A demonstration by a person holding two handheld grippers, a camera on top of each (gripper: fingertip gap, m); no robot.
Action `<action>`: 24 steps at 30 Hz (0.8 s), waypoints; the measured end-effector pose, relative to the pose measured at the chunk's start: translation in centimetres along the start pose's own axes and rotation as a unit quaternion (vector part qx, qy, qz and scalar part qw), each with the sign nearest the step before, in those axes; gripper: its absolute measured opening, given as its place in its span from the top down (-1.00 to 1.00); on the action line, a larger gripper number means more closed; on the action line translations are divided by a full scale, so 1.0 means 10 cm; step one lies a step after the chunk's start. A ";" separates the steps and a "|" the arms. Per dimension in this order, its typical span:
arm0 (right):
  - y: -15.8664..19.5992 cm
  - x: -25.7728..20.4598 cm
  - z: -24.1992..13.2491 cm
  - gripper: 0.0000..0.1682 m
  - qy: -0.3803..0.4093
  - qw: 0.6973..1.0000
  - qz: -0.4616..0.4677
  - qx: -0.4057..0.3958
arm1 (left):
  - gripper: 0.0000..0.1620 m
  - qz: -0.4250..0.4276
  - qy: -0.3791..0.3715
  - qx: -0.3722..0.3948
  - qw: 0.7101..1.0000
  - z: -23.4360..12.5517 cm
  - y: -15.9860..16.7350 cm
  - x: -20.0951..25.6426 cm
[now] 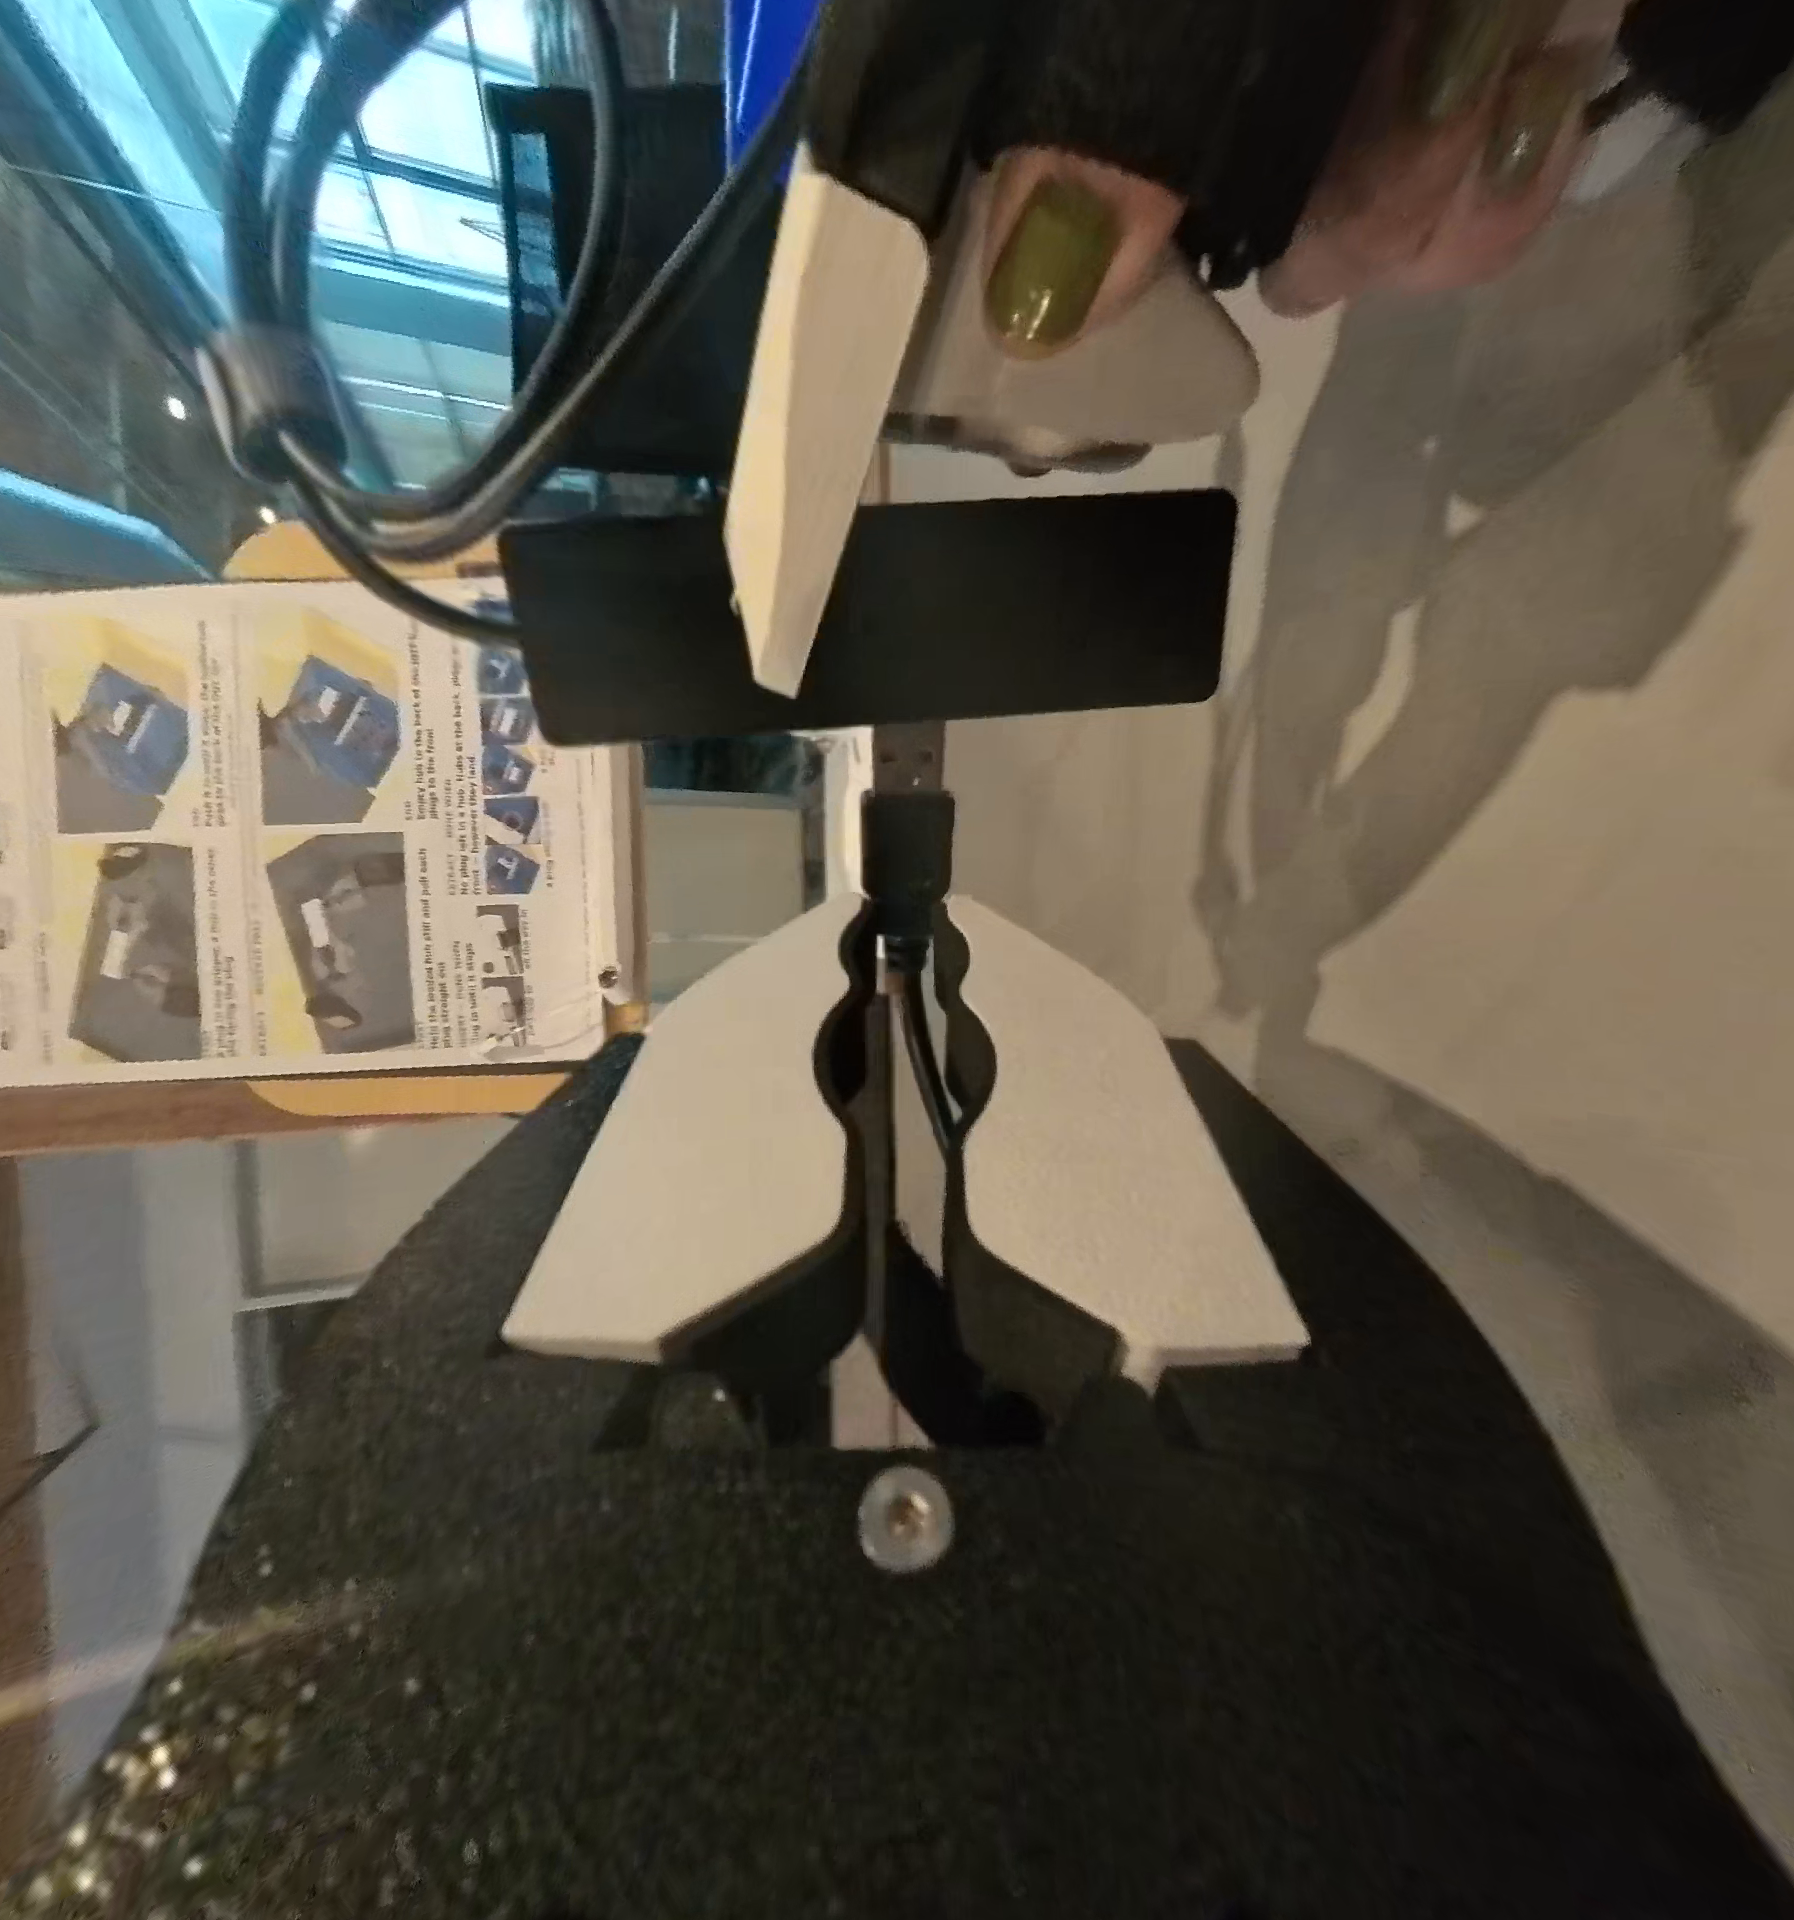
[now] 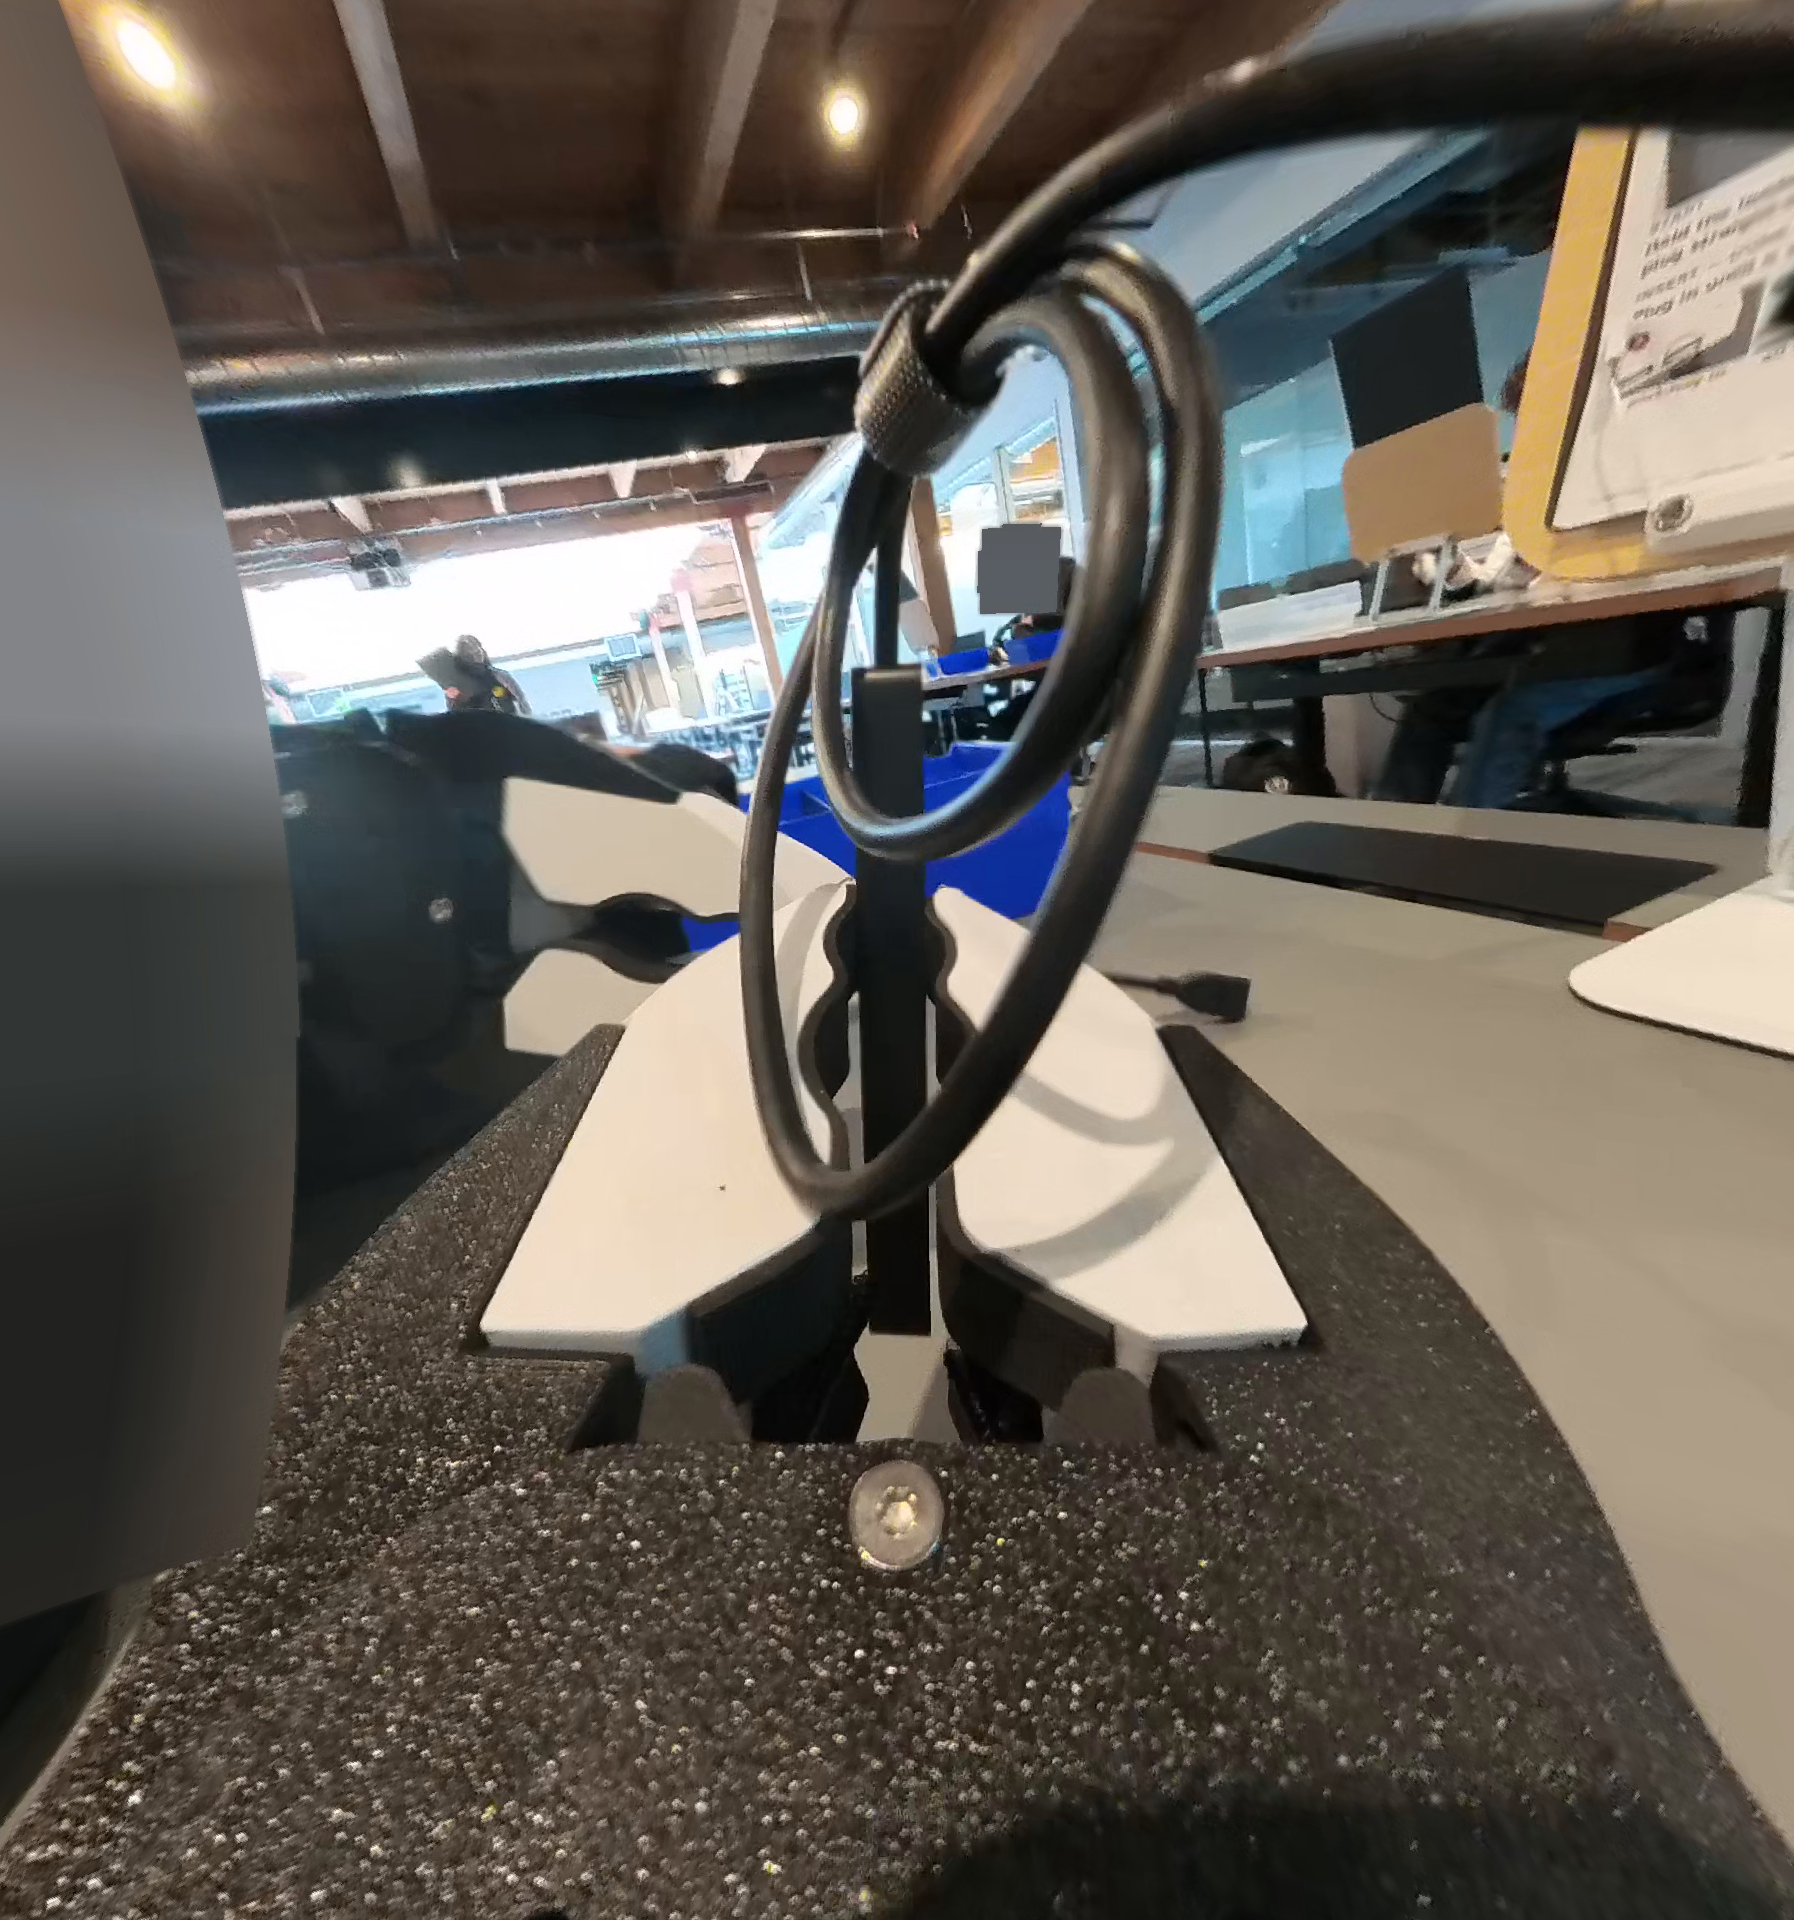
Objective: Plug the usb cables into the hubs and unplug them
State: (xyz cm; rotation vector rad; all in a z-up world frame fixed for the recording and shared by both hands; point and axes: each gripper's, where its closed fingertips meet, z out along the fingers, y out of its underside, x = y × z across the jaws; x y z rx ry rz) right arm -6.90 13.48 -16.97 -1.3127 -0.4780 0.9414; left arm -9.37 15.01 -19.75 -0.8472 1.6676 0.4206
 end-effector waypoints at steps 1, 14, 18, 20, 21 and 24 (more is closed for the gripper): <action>0.02 0.00 0.01 0.86 0.000 1.000 -0.003 -0.006 | 0.89 0.014 -0.005 0.000 1.000 0.00 -0.02 0.01; 0.01 0.03 0.05 0.87 0.035 0.999 -0.014 0.030 | 0.88 -0.090 0.004 0.015 0.996 0.05 -0.04 0.04; -0.03 -0.01 0.07 0.87 0.035 0.998 -0.014 0.054 | 0.88 -0.168 0.024 0.035 0.985 0.07 -0.03 0.02; -0.05 -0.01 0.06 0.87 0.036 0.998 -0.004 0.059 | 0.88 -0.169 0.027 0.047 0.984 0.08 -0.05 0.04; -0.08 0.00 0.04 0.87 0.029 0.997 0.008 0.064 | 0.87 -0.174 0.030 0.058 0.983 0.08 -0.07 0.04; -0.10 0.02 0.02 0.87 0.017 0.997 0.018 0.070 | 0.85 -0.187 0.039 0.077 0.979 0.07 -0.10 0.01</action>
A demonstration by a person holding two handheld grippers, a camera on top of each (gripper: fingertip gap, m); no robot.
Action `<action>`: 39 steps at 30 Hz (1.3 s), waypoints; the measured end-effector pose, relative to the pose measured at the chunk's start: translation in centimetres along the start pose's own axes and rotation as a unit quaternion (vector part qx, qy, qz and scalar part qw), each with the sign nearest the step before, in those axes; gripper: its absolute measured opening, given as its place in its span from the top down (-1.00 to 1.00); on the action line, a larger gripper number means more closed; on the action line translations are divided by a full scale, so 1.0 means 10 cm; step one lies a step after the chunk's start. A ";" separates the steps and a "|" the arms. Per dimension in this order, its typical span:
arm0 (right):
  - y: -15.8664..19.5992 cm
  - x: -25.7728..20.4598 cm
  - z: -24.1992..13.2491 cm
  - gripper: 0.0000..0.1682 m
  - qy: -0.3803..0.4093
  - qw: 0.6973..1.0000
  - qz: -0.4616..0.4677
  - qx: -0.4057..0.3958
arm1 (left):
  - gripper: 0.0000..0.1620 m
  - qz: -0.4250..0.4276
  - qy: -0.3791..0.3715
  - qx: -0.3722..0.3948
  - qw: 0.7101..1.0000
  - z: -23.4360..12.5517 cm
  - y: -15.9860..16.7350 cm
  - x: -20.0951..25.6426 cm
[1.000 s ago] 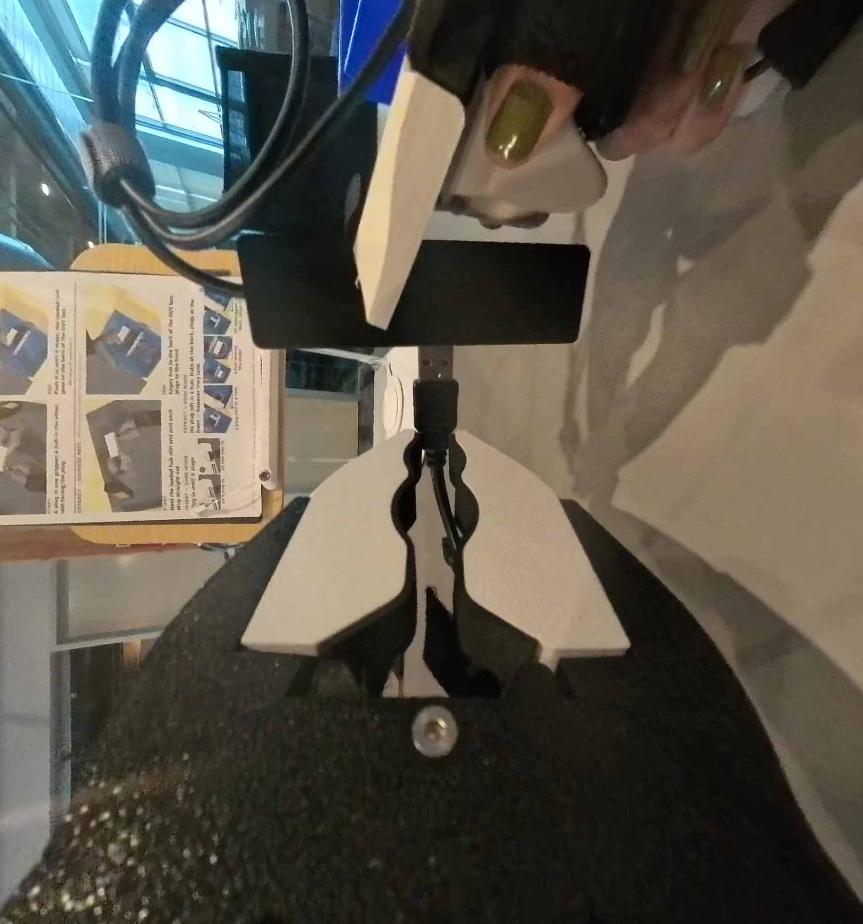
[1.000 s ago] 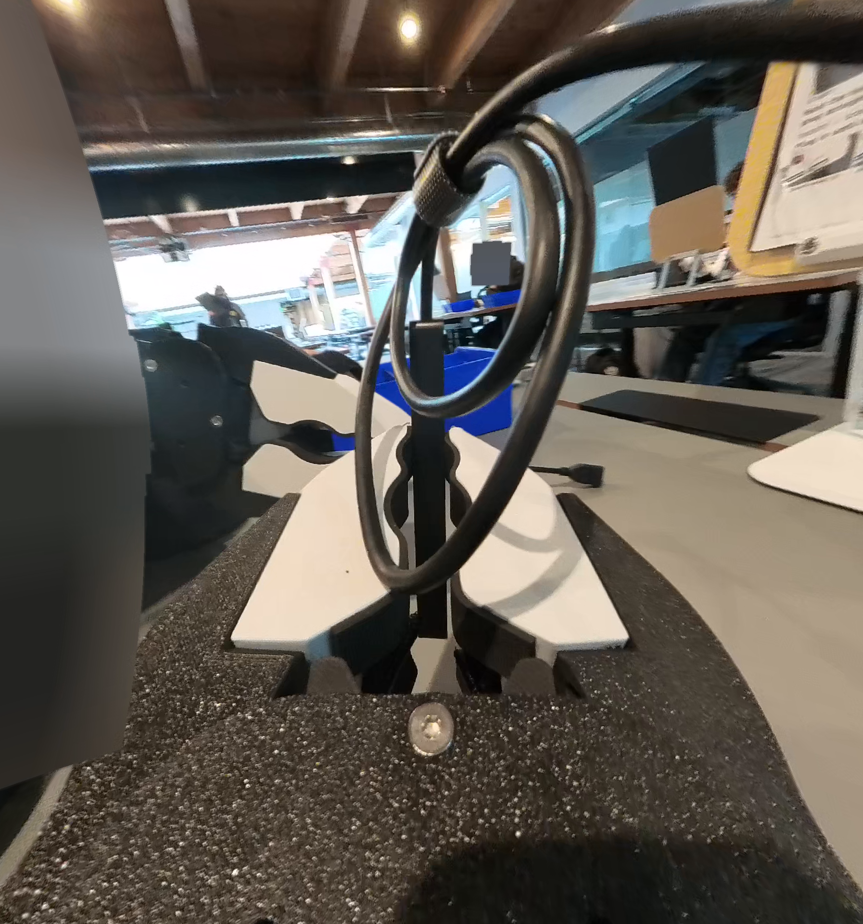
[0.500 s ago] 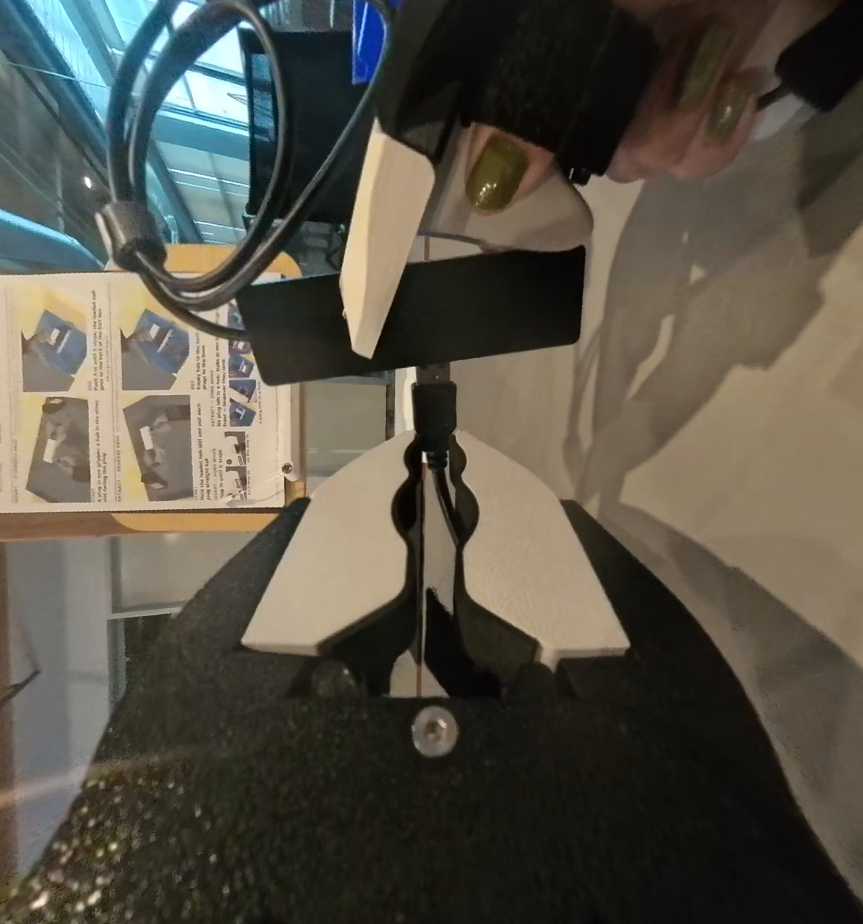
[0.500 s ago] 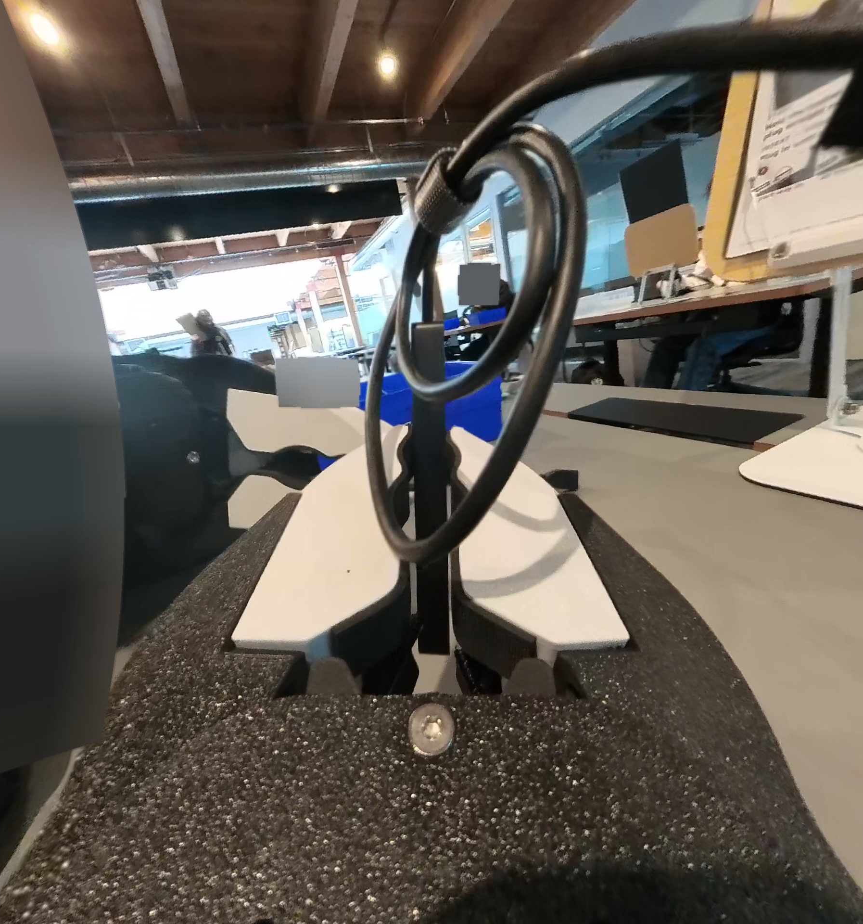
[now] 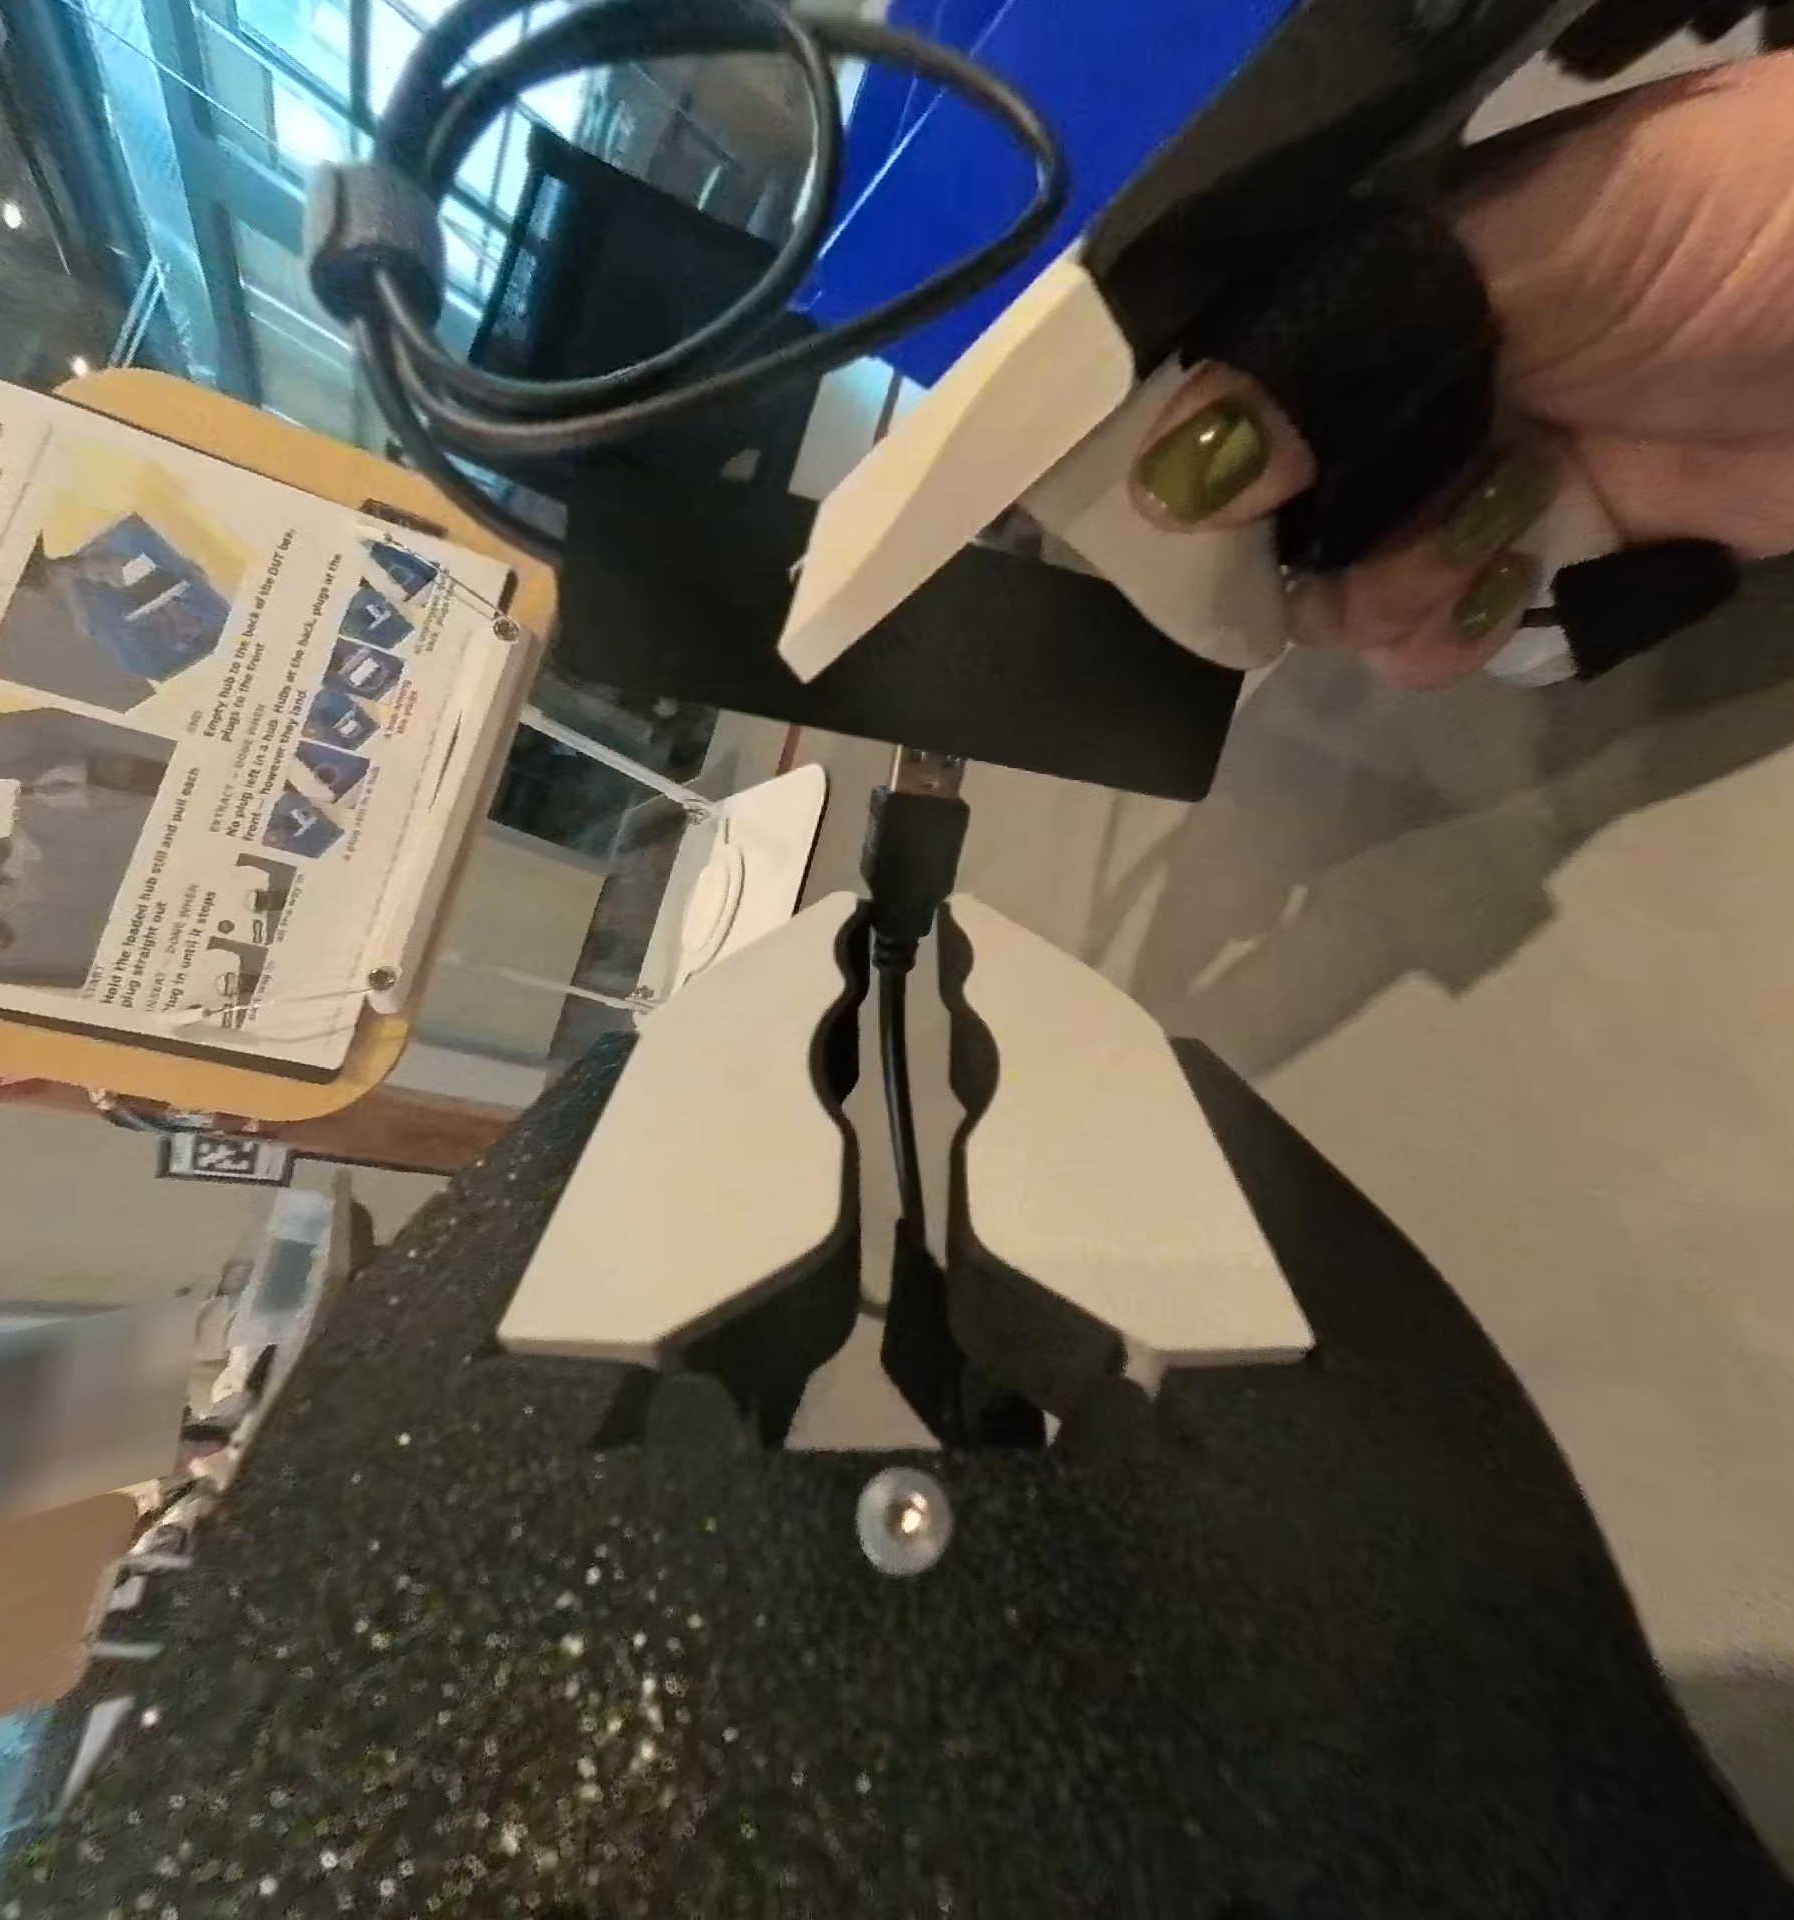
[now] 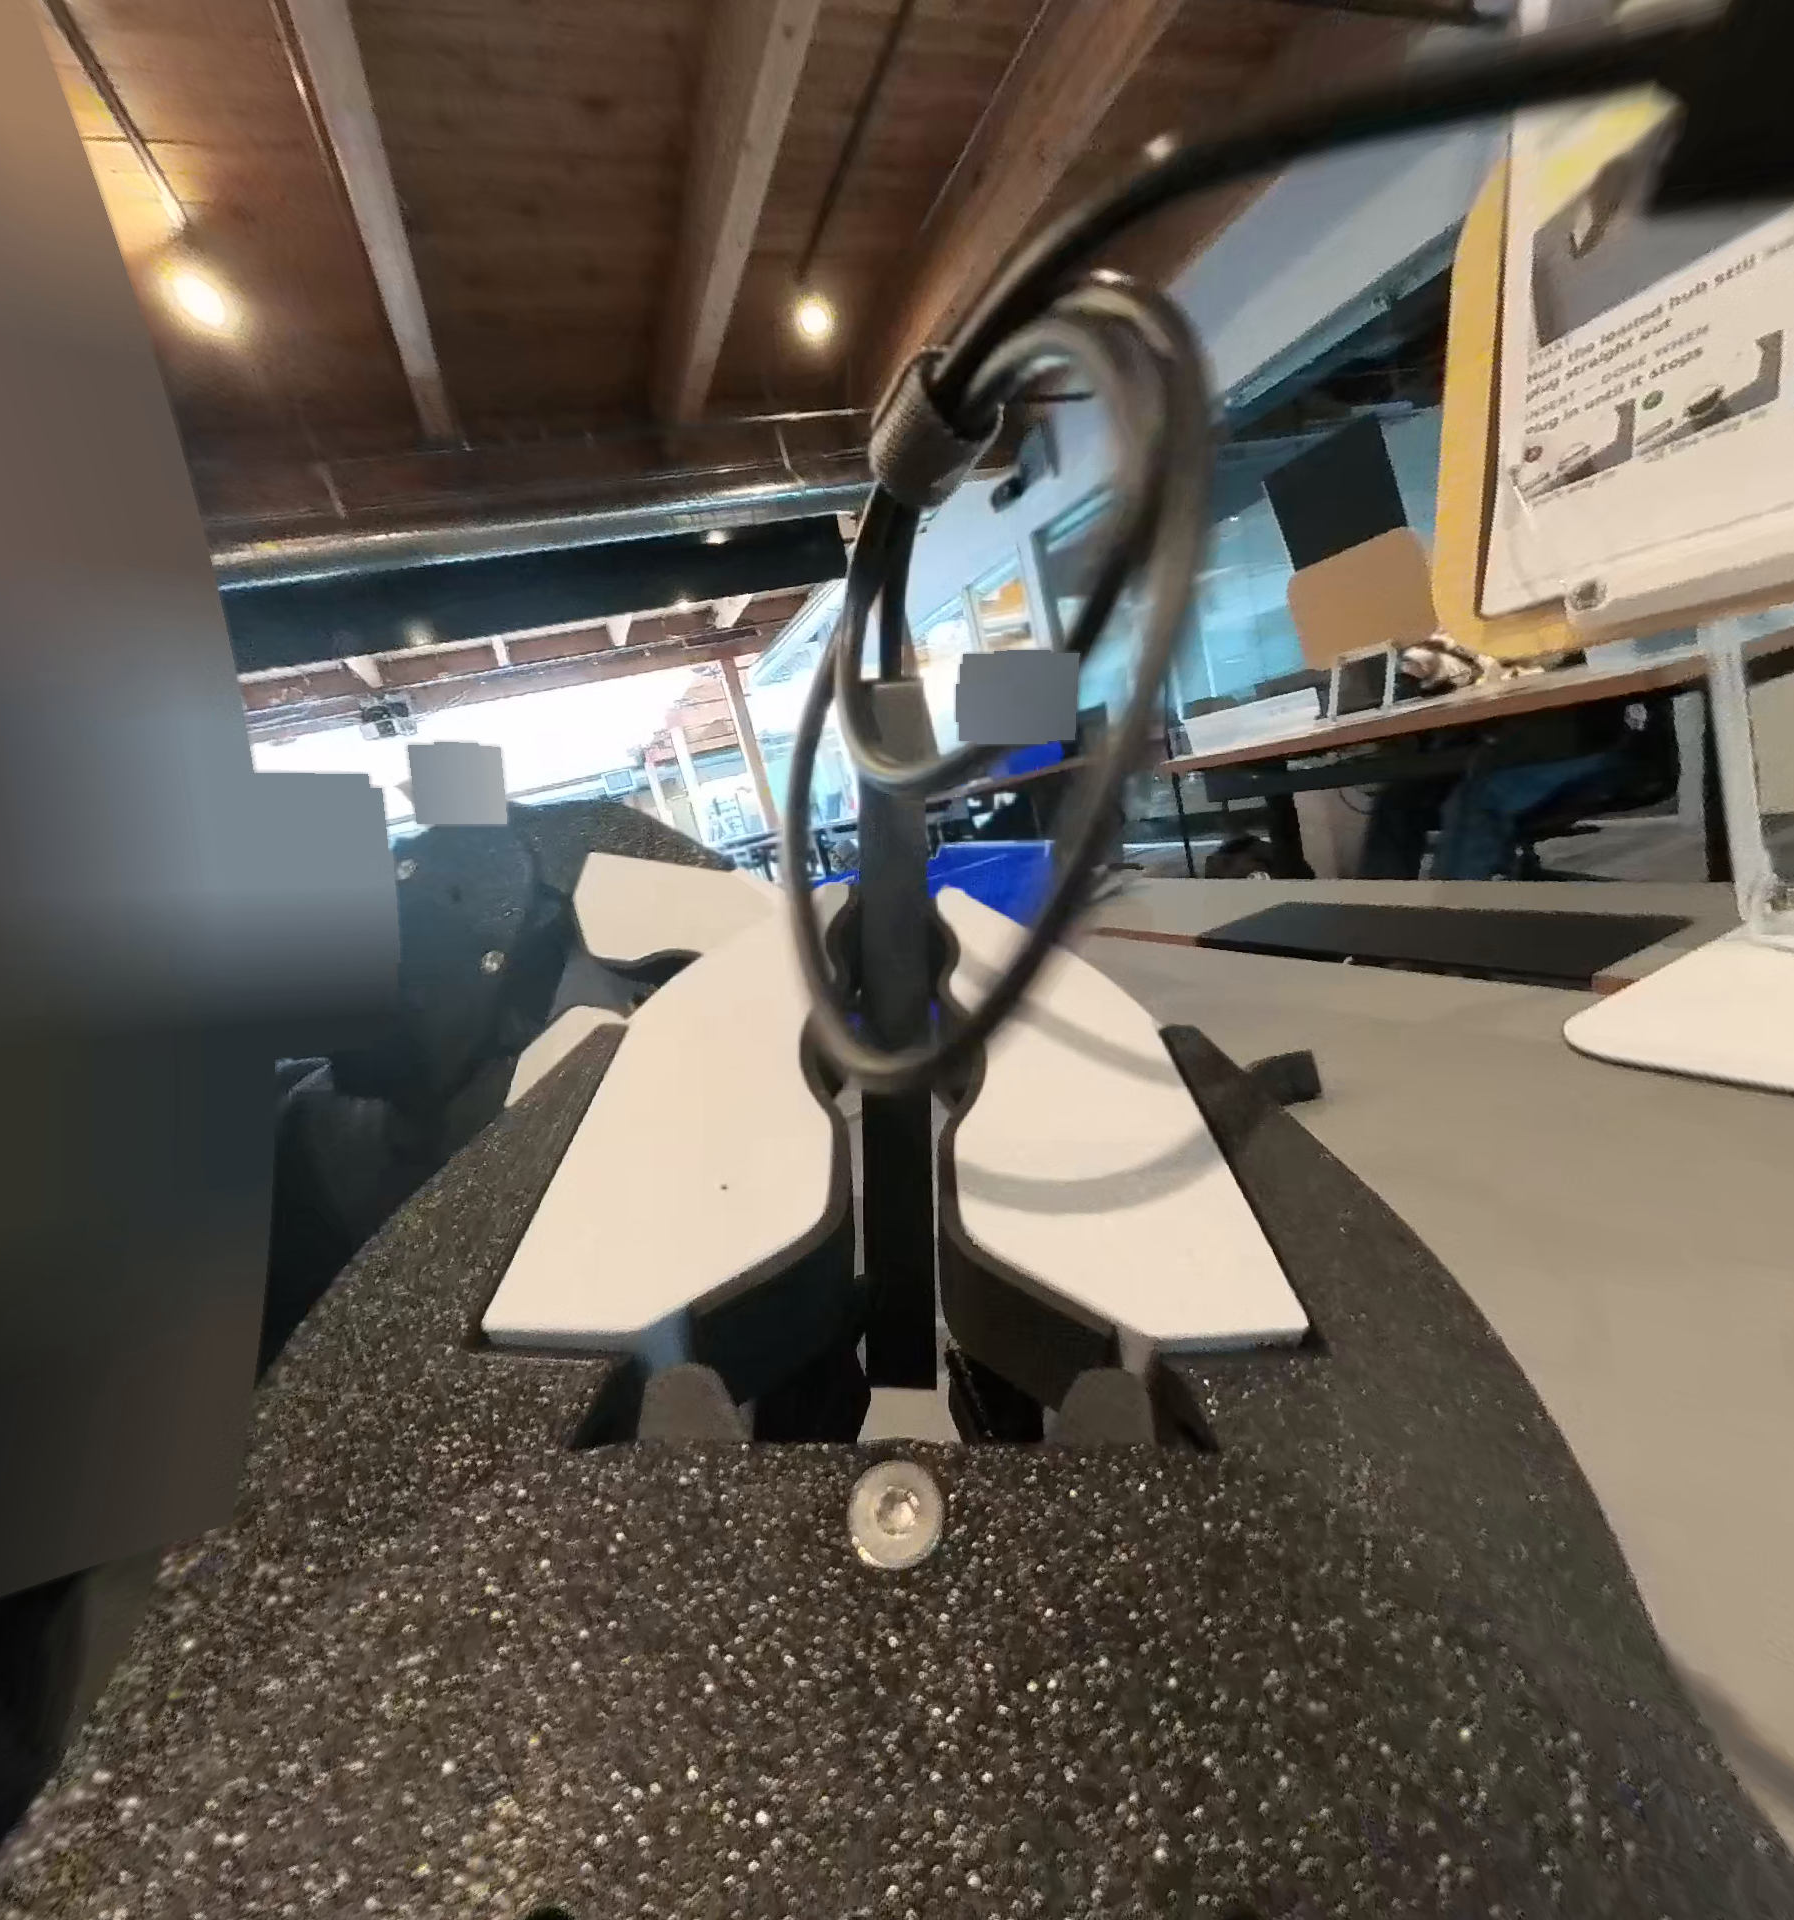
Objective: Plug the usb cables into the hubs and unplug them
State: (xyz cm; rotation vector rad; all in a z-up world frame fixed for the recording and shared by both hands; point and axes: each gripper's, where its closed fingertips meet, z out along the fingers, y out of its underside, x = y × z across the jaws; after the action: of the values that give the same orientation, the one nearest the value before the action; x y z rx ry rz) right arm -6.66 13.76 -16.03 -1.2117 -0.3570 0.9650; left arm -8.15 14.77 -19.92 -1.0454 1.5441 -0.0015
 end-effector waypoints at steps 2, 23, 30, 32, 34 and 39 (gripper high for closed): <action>-0.01 -0.02 -0.01 0.87 -0.008 1.000 -0.003 -0.003 | 0.75 -0.014 0.011 0.009 1.000 -0.01 -0.01 0.00; 0.07 -0.34 0.00 0.87 -0.136 0.989 0.028 -0.041 | 0.86 -0.246 0.316 0.129 0.907 -0.29 -0.18 0.21; 0.21 -0.31 -0.03 0.67 -0.113 0.985 -0.027 -0.128 | 0.90 -0.214 0.306 0.108 0.921 -0.29 -0.03 0.17; 0.25 -0.29 -0.04 0.72 -0.102 0.983 -0.041 -0.146 | 0.90 -0.221 0.320 0.115 0.914 -0.31 -0.05 0.19; 0.34 -0.30 -0.05 0.72 -0.102 0.977 -0.053 -0.178 | 0.90 -0.211 0.331 0.109 0.913 -0.32 -0.03 0.23; 0.41 -0.36 -0.07 0.86 -0.119 0.969 -0.066 -0.207 | 0.89 -0.215 0.346 0.119 0.905 -0.37 -0.06 0.26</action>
State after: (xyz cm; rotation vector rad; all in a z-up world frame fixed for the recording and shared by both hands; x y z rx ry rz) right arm -9.99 10.63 -19.15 -1.4278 -0.8530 0.9488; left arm -10.44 10.93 -20.59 -1.2336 1.8324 -0.9361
